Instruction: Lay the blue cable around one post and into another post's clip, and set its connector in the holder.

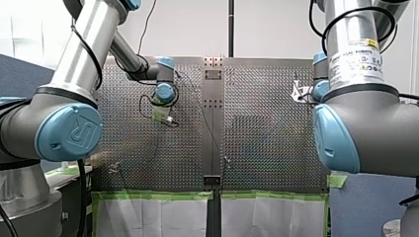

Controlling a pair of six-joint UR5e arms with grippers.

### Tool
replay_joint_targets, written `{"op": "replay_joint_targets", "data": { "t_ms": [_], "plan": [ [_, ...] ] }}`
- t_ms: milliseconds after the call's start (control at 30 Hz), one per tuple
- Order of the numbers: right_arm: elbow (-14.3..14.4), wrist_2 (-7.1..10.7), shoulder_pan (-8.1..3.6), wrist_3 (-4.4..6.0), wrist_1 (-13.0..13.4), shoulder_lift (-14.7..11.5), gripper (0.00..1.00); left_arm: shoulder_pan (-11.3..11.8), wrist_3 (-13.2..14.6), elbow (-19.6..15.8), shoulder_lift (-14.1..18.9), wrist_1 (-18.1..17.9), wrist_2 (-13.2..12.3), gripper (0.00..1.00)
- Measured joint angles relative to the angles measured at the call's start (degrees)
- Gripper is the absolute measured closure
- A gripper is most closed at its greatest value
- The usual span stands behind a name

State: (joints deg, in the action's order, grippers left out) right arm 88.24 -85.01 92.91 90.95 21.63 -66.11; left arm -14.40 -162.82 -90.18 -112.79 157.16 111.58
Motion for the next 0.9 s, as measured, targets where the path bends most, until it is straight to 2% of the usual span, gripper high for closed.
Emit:
{"op": "replay_joint_targets", "data": {
  "t_ms": [133,233,367,633,900],
  "plan": [
    [-2.0,2.46,-0.56,-0.24,-1.6,0.1,1.0,0.0,0.2,0.0,0.0,0.0,0.0,0.0],
    [-2.5,3.89,-1.08,-0.24,-1.9,0.2,1.0,0.0,0.3,0.0,0.0,0.0,0.0,0.0],
    [-2.6,6.13,-1.91,-0.62,-2.6,0.5,1.0,0.1,0.3,0.0,0.0,0.0,0.0,0.0],
    [-2.4,10.4,-3.04,-2.4,-3.7,2.0,1.0,0.1,0.4,0.0,0.0,0.0,0.0,0.0],
    [-2.6,15.01,-4.05,-2.68,-3.3,3.2,1.0,0.1,1.0,0.0,0.0,0.0,0.3,0.0]
  ]
}}
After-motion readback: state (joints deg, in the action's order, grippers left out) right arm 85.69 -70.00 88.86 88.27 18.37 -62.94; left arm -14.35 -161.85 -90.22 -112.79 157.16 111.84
